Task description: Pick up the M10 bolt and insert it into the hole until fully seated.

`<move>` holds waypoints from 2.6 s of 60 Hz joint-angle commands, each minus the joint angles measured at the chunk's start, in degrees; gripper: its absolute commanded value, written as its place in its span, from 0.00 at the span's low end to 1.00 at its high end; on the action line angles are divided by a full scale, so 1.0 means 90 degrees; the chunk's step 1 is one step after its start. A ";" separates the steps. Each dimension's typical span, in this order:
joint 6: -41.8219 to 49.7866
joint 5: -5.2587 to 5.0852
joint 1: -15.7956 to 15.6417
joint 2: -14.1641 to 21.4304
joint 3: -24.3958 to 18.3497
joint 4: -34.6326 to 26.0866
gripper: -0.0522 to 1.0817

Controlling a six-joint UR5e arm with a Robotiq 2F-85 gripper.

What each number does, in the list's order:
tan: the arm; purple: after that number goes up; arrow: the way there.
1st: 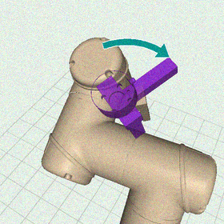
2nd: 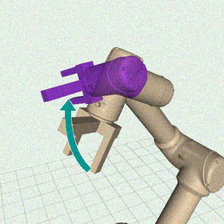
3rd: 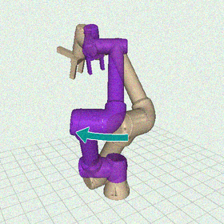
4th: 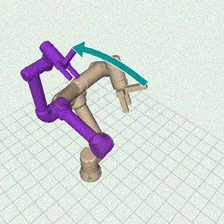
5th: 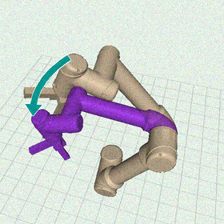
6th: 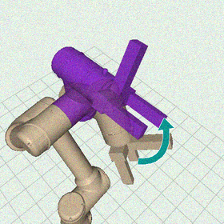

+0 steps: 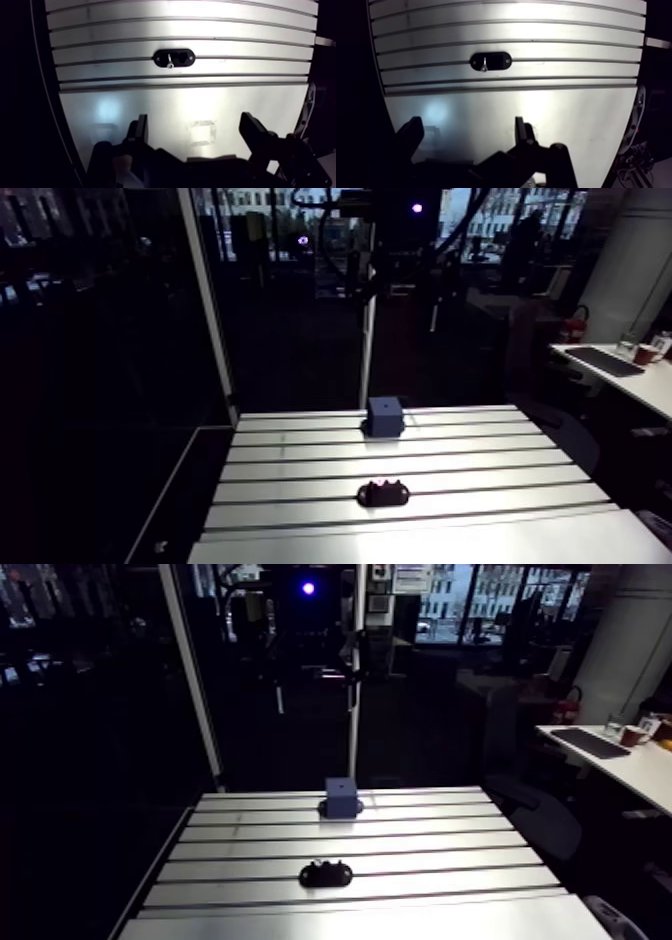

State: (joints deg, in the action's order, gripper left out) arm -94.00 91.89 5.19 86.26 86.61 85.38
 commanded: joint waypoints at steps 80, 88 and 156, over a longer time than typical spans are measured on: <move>0.0011 -0.0047 -0.0145 -0.0399 0.0048 0.0663 0.06; 0.0014 -0.0059 -0.0138 -0.0428 0.0237 0.0820 0.06; -0.0169 -0.0069 -0.0068 -0.0177 0.2574 0.3546 0.07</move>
State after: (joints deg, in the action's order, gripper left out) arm -94.76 91.25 4.56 83.83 105.42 109.96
